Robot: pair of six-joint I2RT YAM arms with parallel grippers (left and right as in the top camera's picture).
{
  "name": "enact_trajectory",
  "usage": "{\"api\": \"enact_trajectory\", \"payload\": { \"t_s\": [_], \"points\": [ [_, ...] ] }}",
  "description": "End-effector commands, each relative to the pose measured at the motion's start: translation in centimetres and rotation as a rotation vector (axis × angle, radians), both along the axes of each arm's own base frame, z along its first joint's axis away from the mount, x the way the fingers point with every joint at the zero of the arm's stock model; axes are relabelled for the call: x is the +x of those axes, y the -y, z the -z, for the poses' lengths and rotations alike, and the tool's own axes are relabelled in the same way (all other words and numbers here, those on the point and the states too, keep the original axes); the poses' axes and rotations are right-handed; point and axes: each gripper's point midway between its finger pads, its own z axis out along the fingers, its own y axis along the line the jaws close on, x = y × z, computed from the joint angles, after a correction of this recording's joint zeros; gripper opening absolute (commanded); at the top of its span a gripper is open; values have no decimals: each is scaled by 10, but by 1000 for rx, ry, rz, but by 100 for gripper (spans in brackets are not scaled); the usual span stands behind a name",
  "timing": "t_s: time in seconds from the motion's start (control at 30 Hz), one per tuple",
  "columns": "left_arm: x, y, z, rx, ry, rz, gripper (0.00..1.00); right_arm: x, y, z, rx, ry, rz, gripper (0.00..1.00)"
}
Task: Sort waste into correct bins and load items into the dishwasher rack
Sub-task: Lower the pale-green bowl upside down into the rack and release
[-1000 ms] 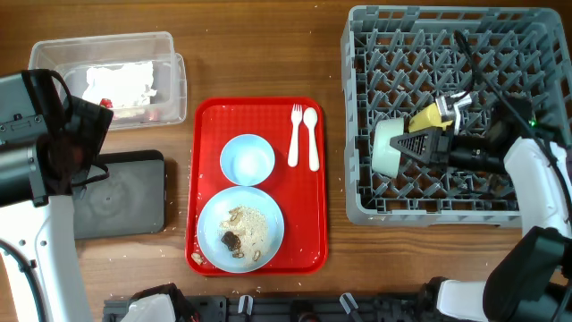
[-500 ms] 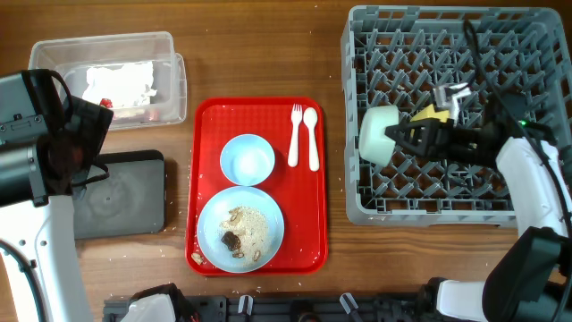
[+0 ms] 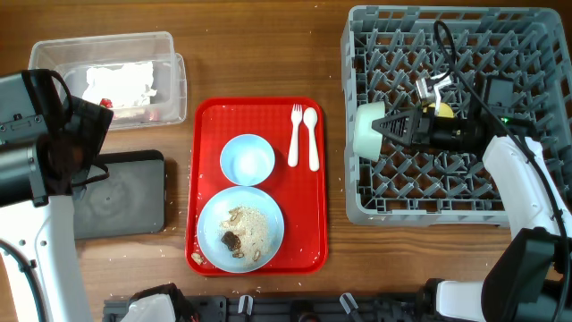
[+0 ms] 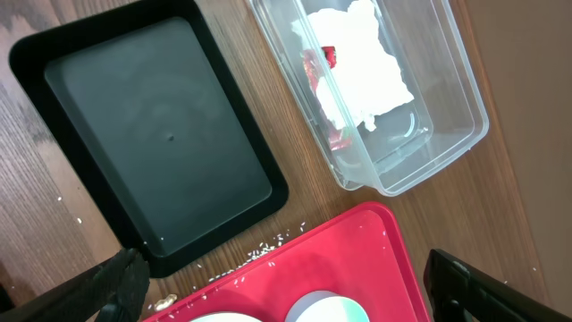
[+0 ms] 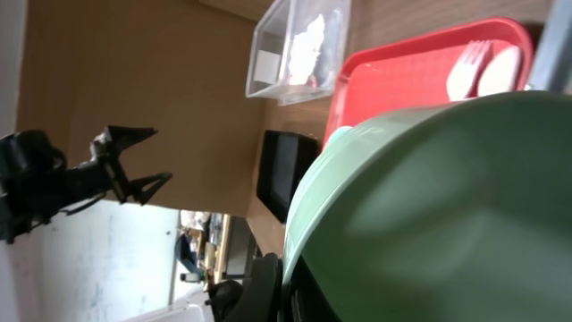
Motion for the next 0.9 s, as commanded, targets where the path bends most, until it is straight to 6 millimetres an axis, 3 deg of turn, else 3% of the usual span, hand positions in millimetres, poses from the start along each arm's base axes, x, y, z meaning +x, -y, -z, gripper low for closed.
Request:
{"api": "enact_trajectory", "payload": {
  "t_s": [0.0,0.1,0.17,0.37,0.53,0.7,0.87],
  "points": [
    [-2,-3,-3,6,10,-25,100,1,2,8,-20,-38,17,4],
    [-2,-3,-3,6,10,-25,100,2,5,16,-55,-67,33,4],
    [-2,-3,-3,6,10,-25,100,3,14,36,-155,-153,89,4],
    [-2,-3,-3,6,10,-25,100,2,16,40,-170,-181,100,6],
    [-2,-3,-3,6,10,-25,100,6,21,41,-213,-184,123,21],
    [-2,-3,-3,6,10,-25,100,17,45,46,-399,-225,215,26],
    [-2,-3,-3,6,10,-25,100,23,87,41,-652,-291,374,32]
  ]
}}
